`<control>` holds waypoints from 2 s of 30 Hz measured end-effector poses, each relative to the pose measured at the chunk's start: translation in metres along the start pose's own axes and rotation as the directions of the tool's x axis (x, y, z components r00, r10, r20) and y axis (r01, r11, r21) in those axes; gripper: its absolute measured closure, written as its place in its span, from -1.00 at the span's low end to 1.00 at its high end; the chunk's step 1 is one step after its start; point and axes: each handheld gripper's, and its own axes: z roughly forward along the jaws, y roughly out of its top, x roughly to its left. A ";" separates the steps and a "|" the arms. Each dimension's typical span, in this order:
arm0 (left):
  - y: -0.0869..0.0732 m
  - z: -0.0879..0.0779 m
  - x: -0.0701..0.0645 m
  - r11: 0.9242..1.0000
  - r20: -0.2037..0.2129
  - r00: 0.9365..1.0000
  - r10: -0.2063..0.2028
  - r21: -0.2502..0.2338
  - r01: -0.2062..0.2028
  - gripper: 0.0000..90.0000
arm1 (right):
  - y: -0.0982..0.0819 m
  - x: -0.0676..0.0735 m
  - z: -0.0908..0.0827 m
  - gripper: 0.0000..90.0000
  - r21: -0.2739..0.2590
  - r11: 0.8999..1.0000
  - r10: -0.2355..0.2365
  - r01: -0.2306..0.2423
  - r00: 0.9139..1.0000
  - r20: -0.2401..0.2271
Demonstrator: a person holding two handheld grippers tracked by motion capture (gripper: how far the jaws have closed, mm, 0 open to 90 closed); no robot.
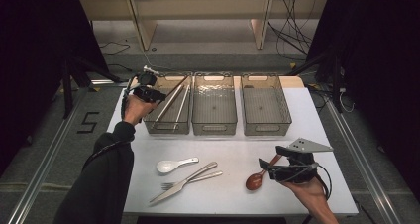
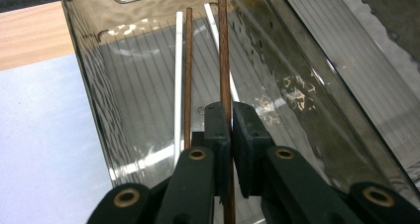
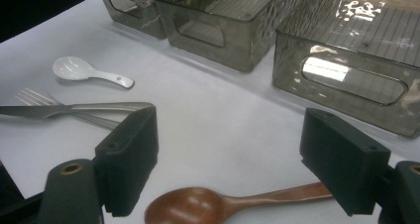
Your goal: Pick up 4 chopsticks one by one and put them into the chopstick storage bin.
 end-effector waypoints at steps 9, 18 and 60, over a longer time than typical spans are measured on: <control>0.001 -0.004 -0.004 1.000 0.004 1.000 0.001 -0.030 -0.001 0.57 | 0.000 0.000 0.000 -0.47 0.000 1.000 0.002 -0.002 1.000 -0.001; -0.005 -0.022 -0.022 0.999 0.142 0.989 0.046 -0.036 -0.041 0.11 | 0.000 0.000 0.000 -0.47 -0.001 1.000 0.001 -0.001 1.000 0.001; -0.086 -0.061 -0.085 0.946 0.287 0.902 0.323 -0.078 -0.314 -0.48 | 0.001 0.000 0.001 -0.47 0.001 1.000 -0.001 0.001 1.000 -0.002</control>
